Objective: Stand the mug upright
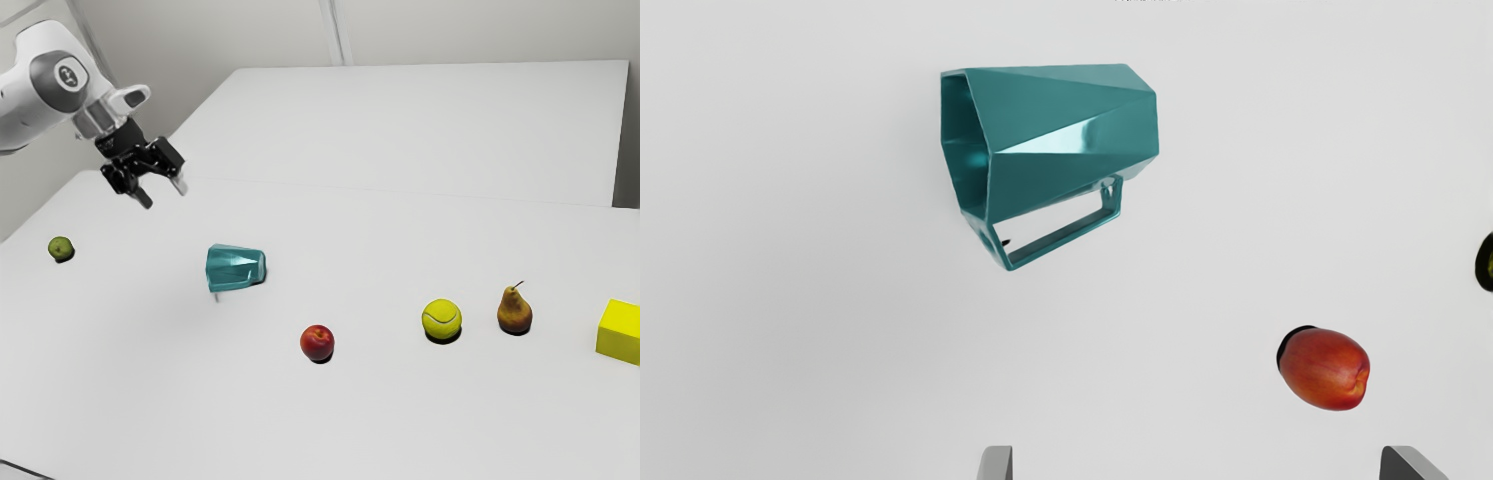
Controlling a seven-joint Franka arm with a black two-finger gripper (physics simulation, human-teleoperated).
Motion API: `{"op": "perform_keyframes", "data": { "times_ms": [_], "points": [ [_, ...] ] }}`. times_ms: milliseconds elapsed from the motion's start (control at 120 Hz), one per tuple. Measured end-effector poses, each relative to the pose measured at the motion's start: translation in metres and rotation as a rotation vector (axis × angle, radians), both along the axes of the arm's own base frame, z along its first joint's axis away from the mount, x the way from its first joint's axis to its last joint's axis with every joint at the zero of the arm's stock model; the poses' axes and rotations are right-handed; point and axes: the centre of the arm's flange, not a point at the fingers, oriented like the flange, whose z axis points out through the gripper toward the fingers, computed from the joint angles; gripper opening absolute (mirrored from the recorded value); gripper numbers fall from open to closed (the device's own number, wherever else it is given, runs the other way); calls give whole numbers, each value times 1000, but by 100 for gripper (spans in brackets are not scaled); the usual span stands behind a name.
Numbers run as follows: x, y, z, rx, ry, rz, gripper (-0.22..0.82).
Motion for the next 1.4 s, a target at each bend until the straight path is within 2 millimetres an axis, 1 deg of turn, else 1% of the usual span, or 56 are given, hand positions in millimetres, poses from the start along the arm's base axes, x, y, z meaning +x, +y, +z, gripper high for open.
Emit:
{"op": "perform_keyframes", "data": {
  "times_ms": [67, 150, 300, 400, 492, 633, 767, 842, 917, 950, 1075, 1142, 1200, 1258, 1400],
  "points": [
    [4, 19, -25, -64, 6, 29, 60],
    [11, 31, -55, -137, 8, 44, 60],
    [29, 34, -105, -248, -2, 54, 60],
    [30, 44, -140, -332, -21, 92, 60],
    [31, 47, -171, -390, -36, 112, 60],
    [38, 49, -198, -436, -100, 119, 60],
    [44, 44, -205, -492, -185, 114, 60],
    [39, 38, -215, -538, -201, 118, 60],
    [37, 35, -218, -568, -221, 107, 60],
    [36, 35, -218, -579, -230, 100, 54],
    [34, 35, -216, -607, -256, 65, 20],
    [34, 34, -214, -620, -267, 42, 8],
    [34, 32, -212, -629, -276, 22, 0],
    [34, 31, -210, -635, -285, 2, -5],
    [33, 28, -207, -645, -297, -37, -12]
  ]
}}
